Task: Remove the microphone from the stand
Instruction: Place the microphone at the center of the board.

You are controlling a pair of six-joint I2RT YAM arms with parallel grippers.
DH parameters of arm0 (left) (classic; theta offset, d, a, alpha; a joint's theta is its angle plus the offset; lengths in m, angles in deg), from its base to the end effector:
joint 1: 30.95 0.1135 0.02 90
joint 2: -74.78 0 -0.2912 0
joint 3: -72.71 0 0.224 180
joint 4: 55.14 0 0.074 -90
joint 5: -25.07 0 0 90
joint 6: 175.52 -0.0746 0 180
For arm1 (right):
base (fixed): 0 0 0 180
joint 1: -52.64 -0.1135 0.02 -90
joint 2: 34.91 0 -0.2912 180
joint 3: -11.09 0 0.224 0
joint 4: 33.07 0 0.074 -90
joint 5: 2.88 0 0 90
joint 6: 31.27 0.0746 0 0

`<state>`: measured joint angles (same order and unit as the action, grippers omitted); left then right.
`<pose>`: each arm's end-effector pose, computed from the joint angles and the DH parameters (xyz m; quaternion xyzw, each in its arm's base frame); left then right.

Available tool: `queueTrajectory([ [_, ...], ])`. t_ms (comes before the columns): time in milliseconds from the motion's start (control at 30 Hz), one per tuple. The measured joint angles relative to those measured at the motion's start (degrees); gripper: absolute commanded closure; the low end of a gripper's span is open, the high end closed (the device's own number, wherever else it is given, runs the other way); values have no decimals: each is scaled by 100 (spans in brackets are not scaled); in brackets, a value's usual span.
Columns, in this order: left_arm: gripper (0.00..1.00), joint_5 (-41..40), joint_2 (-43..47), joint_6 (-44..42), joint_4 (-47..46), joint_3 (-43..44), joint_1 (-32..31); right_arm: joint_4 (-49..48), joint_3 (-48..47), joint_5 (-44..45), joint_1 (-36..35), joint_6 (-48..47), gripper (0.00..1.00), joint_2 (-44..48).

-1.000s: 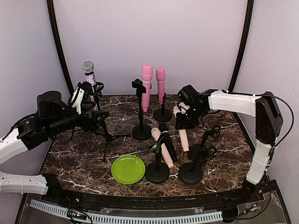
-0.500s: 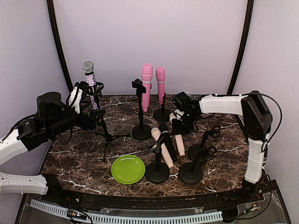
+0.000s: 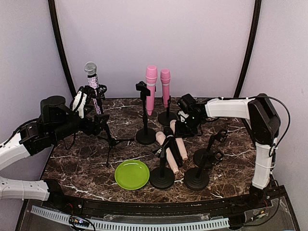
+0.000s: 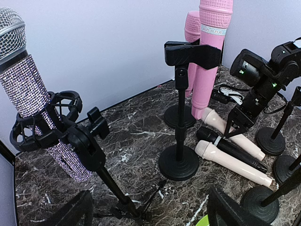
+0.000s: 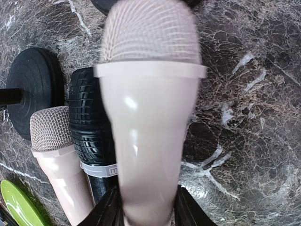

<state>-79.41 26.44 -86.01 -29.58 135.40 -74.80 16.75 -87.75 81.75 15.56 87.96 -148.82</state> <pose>0.1477 -0.1160 0.3581 0.2152 0.7401 -0.1421 0.6210 0.3287 0.2571 0.1872 -0.0769 0.9720 0.1570 0.1568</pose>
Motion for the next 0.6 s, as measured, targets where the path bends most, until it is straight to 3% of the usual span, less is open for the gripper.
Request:
queueTrajectory([
  [467, 14, -22, 0, 0, -2, -9, 0, -184, 90, 2, -2, 2, 54, 2],
  [600, 14, -109, 4, -2, -7, -22, 0, -332, 315, 68, -2, -22, 48, 190],
])
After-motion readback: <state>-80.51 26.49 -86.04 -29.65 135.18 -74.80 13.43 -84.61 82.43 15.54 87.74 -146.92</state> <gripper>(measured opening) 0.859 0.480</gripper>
